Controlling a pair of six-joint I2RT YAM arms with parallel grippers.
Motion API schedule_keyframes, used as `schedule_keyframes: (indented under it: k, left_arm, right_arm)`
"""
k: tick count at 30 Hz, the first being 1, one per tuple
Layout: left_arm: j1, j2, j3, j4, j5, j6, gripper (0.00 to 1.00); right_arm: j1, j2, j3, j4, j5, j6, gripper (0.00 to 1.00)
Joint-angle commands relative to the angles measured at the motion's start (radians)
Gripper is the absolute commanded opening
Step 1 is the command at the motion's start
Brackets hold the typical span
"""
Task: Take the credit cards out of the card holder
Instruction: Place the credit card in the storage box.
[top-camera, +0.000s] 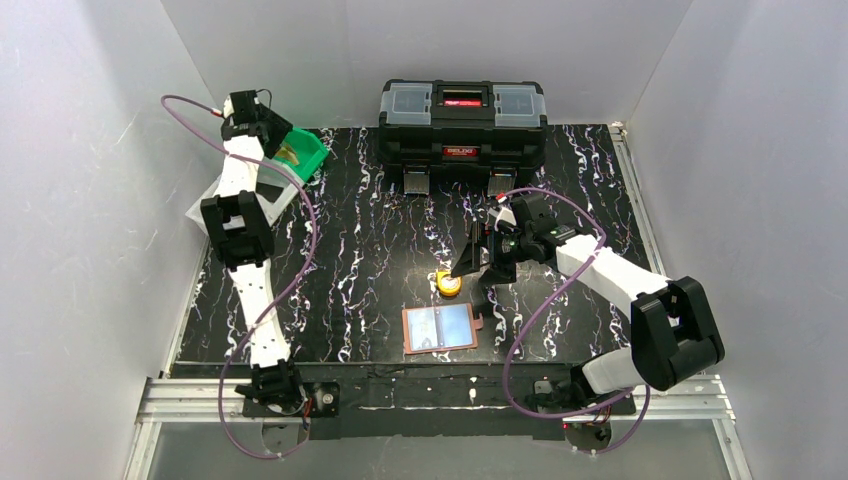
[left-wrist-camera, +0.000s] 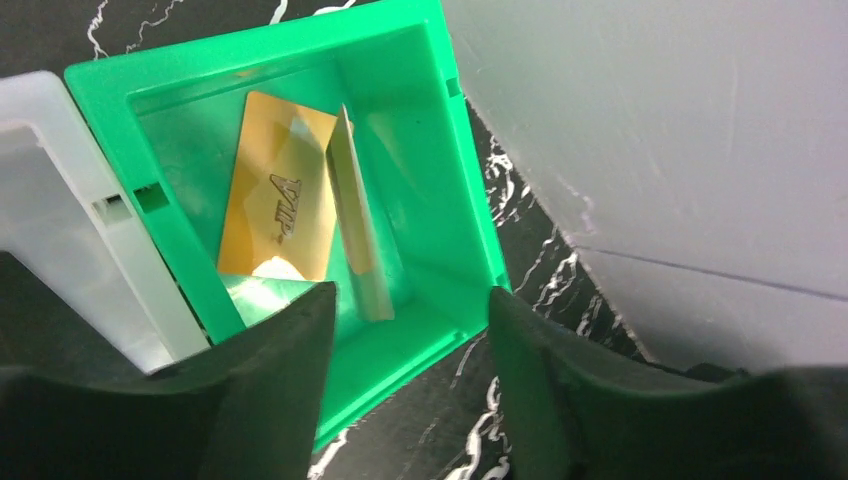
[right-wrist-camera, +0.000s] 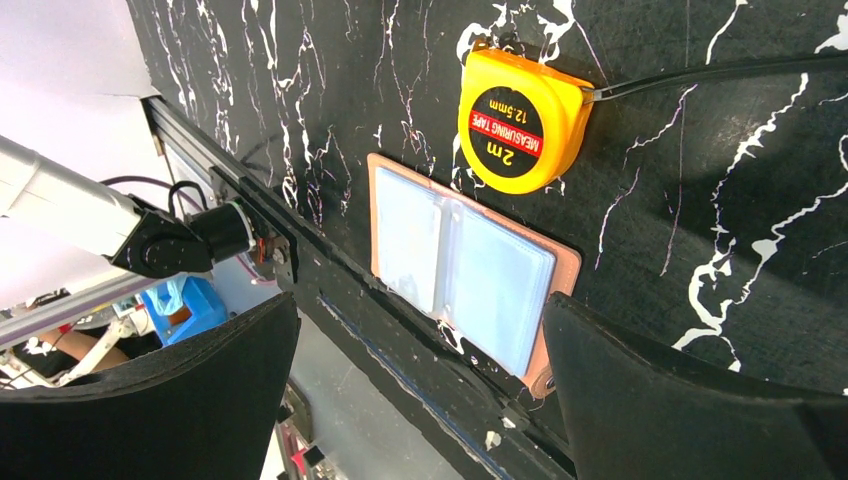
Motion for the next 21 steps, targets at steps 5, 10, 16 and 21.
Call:
schedule_keyframes:
  k: [5,10,16,21]
  left_arm:
    - [-0.001,-0.133,-0.015,0.005,-0.006,0.022,0.68]
    - [-0.004,-0.271,-0.133,-0.007,0.057,0.017,0.71]
    - [-0.059,-0.559,-0.451,-0.029,0.122,-0.014,0.72]
    - [-0.159,-0.792,-0.708,-0.093,0.172,0.019,0.72]
  right_arm:
    - [-0.005,-0.009,-0.001,0.016,-0.014,0.0,0.98]
    - [-0.005,-0.03,-0.009,0.007,0.011,0.009,0.98]
    - [-0.002,-0.042,-0.021,0.012,0.051,0.048,0.98]
    - [0.036,-0.055,-0.03,-0.007,0.113,0.071,0.98]
